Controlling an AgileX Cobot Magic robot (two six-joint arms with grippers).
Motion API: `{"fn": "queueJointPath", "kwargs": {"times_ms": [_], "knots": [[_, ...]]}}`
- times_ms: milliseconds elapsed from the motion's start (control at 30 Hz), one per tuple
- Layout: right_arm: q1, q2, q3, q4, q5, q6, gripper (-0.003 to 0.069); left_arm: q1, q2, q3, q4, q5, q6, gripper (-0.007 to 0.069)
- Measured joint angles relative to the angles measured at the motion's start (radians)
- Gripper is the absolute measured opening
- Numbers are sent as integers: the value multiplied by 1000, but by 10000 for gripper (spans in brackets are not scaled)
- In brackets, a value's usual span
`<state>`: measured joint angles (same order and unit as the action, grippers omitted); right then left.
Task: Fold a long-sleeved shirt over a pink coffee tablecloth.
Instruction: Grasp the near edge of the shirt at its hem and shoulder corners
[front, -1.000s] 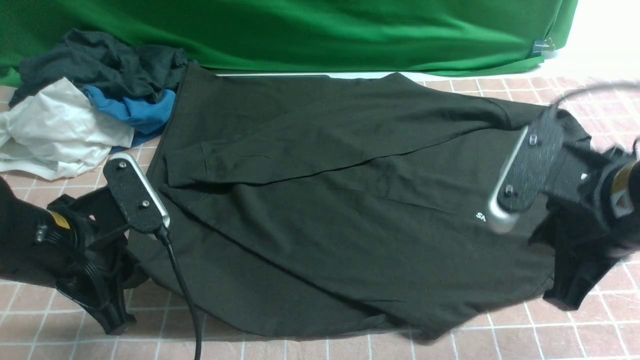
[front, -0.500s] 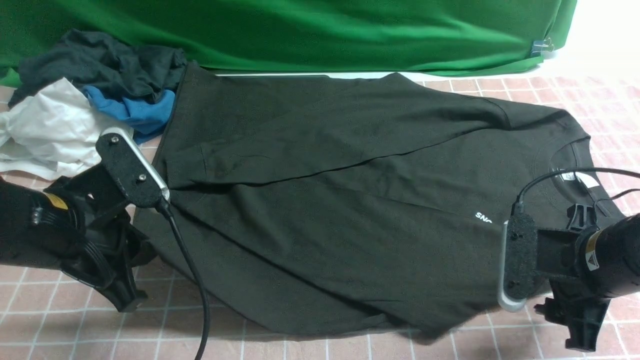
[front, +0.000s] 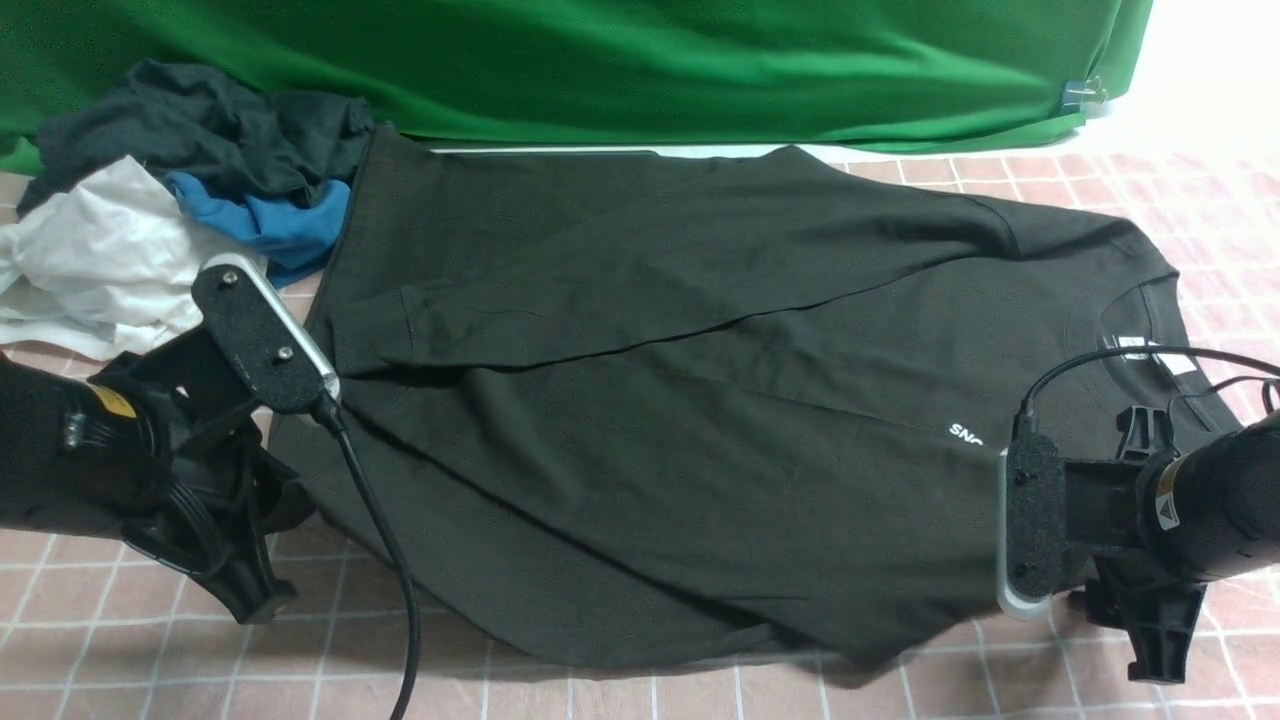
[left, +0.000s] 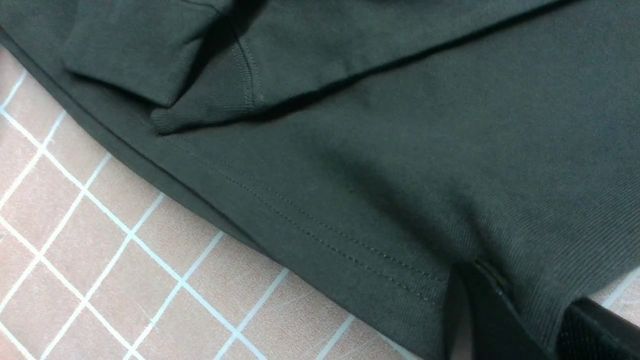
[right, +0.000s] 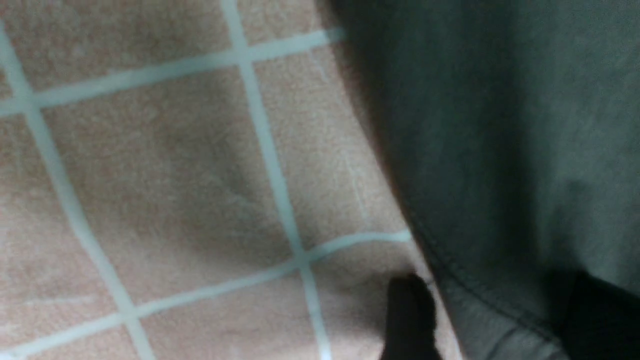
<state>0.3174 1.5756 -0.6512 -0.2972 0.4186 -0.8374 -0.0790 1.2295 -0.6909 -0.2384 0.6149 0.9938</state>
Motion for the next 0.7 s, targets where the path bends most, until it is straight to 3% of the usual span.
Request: {"fn": "queueJointPath", "kwargs": {"times_ms": [33,167,300,700], "knots": [[0,0,0,0,-1,-1,356,0,0,0,0,0,0,39],[0,9,0,1,-30,-9,167,0,0,0,0,2,0,39],[0,11,1,2,-36,-9,74,0,0,0,-1,2,0,39],[0,-72,1,2,-33,-10,50,0,-40,0,-29,4,0,39]]}}
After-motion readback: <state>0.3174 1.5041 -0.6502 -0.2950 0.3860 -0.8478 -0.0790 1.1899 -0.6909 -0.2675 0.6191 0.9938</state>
